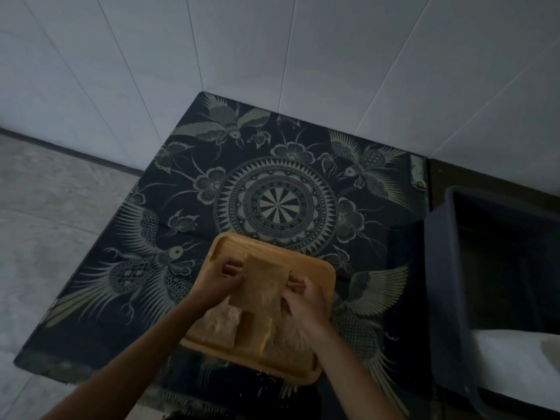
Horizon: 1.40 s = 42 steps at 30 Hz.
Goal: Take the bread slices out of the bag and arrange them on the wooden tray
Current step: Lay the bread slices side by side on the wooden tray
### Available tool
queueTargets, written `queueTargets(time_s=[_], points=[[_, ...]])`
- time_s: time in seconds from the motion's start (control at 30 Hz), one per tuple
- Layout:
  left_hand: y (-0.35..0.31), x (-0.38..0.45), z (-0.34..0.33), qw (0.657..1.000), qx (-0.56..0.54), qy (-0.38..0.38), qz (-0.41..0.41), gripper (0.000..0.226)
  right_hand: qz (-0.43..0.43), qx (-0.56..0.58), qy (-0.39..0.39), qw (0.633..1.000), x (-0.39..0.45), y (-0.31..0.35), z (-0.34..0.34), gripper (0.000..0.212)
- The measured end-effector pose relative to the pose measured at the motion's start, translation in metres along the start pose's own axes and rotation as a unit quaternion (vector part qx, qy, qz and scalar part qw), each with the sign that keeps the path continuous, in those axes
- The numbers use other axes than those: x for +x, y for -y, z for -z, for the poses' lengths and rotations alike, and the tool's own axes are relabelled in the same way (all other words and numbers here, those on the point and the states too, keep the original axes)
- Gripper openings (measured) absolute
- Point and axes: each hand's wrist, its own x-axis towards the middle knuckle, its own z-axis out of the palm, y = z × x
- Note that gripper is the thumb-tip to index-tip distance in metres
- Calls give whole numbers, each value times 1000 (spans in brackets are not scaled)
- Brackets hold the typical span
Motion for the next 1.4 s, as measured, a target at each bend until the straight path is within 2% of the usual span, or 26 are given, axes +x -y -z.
queueTargets(time_s=[0.3,0.43,0.73,1.0,1.2,1.3,1.4], points=[[8,50,37,998,52,-43,21,23,-3,-22,-13,1000,41,22,-50,36],[16,62,40,994,90,-58,6,23,-4,-27,-9,1000,54,18,-65,37],[25,66,40,984,145,-101,-9,11,1,-39,-3,999,67,6,-78,22],[30,64,42,982,143,-119,-27,8,23,-64,-7,998,70,6,-81,32],[29,60,42,982,140,-110,-59,16,8,-61,10,998,65,9,-77,25],[27,56,43,984,144,-89,-60,30,-11,-63,26,998,60,14,-73,43],[24,50,43,985,140,-77,-61,35,-8,-68,30,997,54,18,-65,47]])
